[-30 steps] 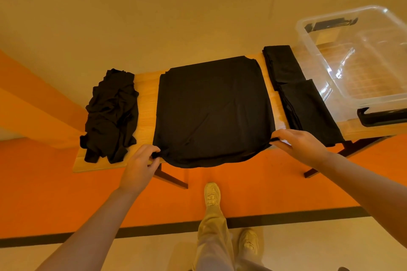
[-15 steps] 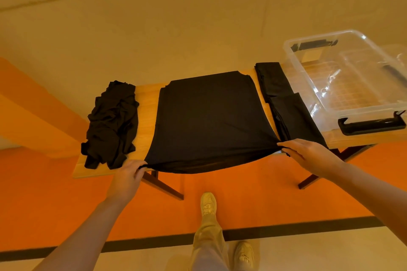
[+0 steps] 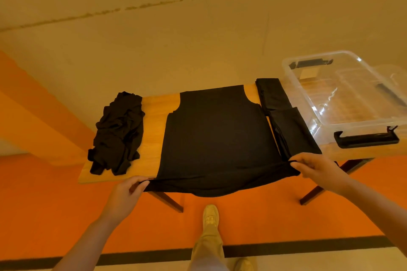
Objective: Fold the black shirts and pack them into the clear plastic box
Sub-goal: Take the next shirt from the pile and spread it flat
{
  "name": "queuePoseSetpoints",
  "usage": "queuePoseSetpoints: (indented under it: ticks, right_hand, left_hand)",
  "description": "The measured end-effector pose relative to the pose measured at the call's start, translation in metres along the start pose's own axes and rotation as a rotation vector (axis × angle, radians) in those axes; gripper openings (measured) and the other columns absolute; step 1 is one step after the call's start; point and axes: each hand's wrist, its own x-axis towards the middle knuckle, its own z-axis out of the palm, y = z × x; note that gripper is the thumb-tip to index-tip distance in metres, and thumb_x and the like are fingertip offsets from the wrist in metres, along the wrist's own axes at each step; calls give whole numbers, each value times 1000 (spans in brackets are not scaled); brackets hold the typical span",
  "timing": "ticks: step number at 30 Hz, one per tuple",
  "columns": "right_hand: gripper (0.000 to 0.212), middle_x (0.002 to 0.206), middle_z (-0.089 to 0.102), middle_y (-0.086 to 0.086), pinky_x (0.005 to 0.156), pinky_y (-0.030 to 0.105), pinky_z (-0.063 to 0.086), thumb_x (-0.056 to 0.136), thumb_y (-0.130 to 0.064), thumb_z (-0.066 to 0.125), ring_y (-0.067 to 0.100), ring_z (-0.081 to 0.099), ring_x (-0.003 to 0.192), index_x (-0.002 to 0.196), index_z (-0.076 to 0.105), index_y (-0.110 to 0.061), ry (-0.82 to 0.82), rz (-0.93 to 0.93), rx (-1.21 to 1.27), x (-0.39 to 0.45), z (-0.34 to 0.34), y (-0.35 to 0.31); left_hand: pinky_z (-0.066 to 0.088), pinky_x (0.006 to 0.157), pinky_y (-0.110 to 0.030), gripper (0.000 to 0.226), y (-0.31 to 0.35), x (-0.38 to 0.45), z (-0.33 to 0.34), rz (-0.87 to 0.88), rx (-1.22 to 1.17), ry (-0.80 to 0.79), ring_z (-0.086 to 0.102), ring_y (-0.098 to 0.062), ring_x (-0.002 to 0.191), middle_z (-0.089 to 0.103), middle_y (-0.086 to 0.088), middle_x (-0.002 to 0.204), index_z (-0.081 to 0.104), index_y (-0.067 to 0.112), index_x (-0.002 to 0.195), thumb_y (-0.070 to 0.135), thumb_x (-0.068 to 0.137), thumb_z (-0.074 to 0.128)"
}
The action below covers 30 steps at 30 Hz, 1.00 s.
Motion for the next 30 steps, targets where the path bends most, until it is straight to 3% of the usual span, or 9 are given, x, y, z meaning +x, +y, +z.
queuePoseSetpoints:
  ticks: [4, 7, 10, 13, 16, 20, 25, 30]
  right_hand:
    - [13, 70, 69, -10, 65, 18, 54, 88, -12, 64, 1, 64, 67, 92, 67, -24, 97, 26, 102, 12, -7, -16]
    - [13, 63, 68, -11, 63, 11, 47, 88, -13, 64, 1, 63, 62, 91, 67, -25, 136, 31, 125, 27, -15, -26]
    - [18, 65, 69, -4, 74, 17, 45, 91, -12, 61, 5, 65, 64, 91, 66, -30, 154, 34, 114, 48, -26, -31]
    - [19, 65, 69, 4, 77, 25, 48, 95, -14, 55, 14, 66, 70, 99, 65, -30, 152, 30, 52, 79, -35, -35]
    - [17, 65, 68, 5, 71, 25, 48, 97, -14, 51, 23, 64, 69, 105, 63, -23, 182, 42, 18, 118, -43, -44]
    - [18, 70, 67, 6, 64, 19, 42, 99, -15, 48, 17, 60, 64, 109, 62, -20, 204, 81, -12, 184, -53, -53]
    - [17, 72, 66, 9, 74, 24, 44, 100, -13, 46, 13, 59, 71, 105, 61, -19, 212, 166, -50, 277, -62, -56]
    - [21, 69, 62, 8, 58, 19, 36, 101, -13, 41, 13, 56, 65, 102, 61, -6, 201, 289, -164, 363, -60, -39]
  left_hand:
    - [24, 40, -16, 10, 13, 11, -2, -13, -72, 37, 34, -7, 36, 46, 4, 46, 66, 25, 94, 19, 94, 58]
    - [34, 44, -12, 9, 27, 28, -9, 15, -108, 82, 47, -4, 44, 52, 8, 55, 65, 21, 96, 16, 94, 58]
    - [42, 56, -10, 9, 31, 58, -17, 18, -113, 119, 57, 0, 63, 59, 7, 71, 65, 24, 97, 18, 93, 60]
    - [51, 71, -21, 13, 28, 100, -25, 21, -99, 101, 63, -8, 81, 66, 4, 87, 67, 22, 104, 24, 93, 59]
    - [52, 75, -32, 17, 31, 149, -31, 22, -106, 84, 63, -17, 81, 68, -2, 90, 68, 23, 106, 28, 94, 57]
    - [45, 73, -18, 20, 36, 225, -34, 28, -81, 90, 61, -10, 79, 66, 4, 87, 68, 17, 109, 25, 95, 57]
    - [38, 69, -11, 26, 32, 325, -24, -19, -36, 30, 58, -9, 86, 66, 2, 98, 68, 10, 113, 26, 97, 55]
    - [36, 73, -11, 24, 24, 407, 4, -72, -24, -47, 55, -12, 96, 62, 1, 102, 66, 7, 112, 22, 99, 52]
